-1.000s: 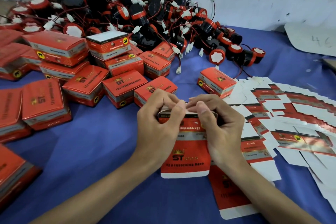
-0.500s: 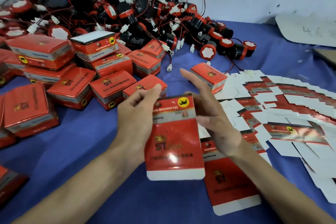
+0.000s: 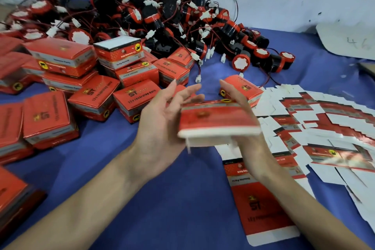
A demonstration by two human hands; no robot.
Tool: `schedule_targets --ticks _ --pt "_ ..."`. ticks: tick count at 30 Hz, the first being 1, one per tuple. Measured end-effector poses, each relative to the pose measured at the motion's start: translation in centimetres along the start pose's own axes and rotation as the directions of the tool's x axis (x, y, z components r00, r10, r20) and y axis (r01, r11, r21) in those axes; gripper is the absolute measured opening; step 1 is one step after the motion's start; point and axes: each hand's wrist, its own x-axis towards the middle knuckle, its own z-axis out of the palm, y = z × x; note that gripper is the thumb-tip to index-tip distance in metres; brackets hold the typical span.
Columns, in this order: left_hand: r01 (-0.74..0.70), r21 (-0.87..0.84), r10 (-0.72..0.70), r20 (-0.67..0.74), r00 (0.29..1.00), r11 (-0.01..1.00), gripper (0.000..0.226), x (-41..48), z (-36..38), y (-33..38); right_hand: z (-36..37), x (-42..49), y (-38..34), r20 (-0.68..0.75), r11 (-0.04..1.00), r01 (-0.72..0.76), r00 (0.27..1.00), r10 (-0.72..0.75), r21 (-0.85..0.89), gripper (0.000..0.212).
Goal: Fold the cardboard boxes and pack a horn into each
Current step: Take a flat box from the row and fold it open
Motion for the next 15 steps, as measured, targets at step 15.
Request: schedule_targets --ticks 15 --pt "-0.444 0.895 0.419 0.385 0.822 0.049 0.074 -0.8 -5.9 -2.0 -2.0 13.1 1.4 -0.145 0.911 -0.296 0.953 0.264 -0.288 0.048"
